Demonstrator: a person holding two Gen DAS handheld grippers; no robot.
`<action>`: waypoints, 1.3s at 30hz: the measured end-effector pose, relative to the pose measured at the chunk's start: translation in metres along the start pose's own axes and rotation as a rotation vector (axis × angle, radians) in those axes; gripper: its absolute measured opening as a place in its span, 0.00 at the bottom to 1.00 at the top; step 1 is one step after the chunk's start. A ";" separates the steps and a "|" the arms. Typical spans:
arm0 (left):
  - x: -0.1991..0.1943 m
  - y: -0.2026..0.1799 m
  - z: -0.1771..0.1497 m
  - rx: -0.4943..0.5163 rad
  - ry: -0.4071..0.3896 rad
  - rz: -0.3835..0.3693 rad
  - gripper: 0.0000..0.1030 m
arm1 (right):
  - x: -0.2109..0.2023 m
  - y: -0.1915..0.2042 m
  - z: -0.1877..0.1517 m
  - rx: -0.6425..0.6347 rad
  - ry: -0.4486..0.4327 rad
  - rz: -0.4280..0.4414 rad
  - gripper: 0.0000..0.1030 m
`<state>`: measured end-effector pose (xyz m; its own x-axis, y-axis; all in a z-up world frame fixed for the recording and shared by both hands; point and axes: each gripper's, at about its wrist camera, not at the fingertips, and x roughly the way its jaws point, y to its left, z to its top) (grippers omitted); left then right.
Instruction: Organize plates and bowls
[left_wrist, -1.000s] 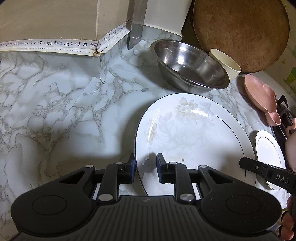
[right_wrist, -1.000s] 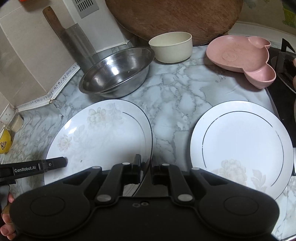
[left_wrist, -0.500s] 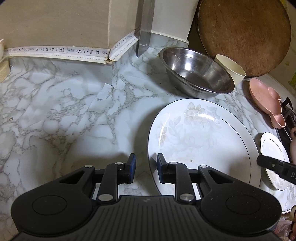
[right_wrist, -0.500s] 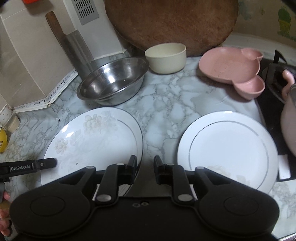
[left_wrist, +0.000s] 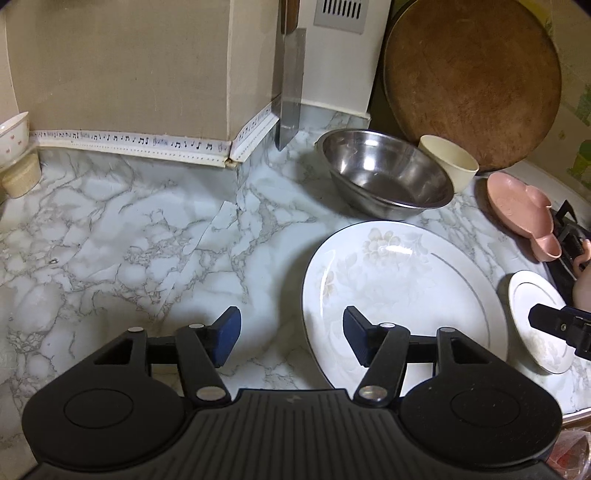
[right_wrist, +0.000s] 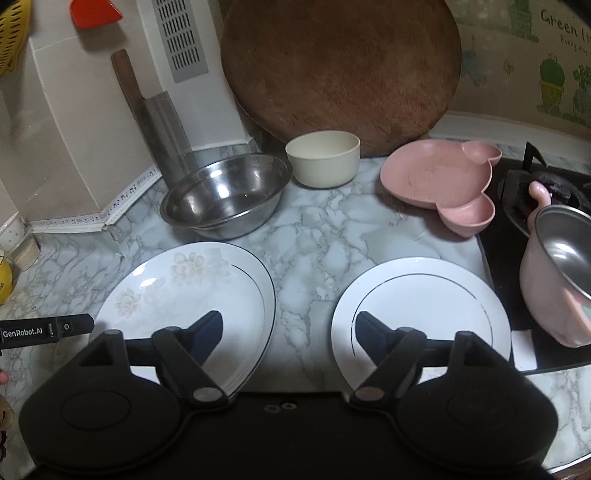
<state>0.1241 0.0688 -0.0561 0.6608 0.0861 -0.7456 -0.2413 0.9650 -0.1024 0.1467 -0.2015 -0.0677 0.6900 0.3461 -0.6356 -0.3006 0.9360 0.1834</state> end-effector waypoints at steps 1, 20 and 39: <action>-0.003 -0.001 0.000 0.002 -0.005 -0.003 0.59 | -0.003 0.000 0.000 -0.002 -0.004 0.001 0.80; -0.042 -0.055 -0.005 0.162 -0.149 -0.095 0.98 | -0.061 -0.017 -0.014 -0.035 -0.119 -0.118 1.00; 0.026 -0.186 0.018 0.343 0.036 -0.292 0.98 | -0.058 -0.095 -0.036 0.134 -0.035 -0.246 0.98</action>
<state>0.1990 -0.1039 -0.0445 0.6398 -0.2045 -0.7409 0.2046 0.9745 -0.0923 0.1117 -0.3127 -0.0756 0.7546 0.1071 -0.6474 -0.0327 0.9915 0.1259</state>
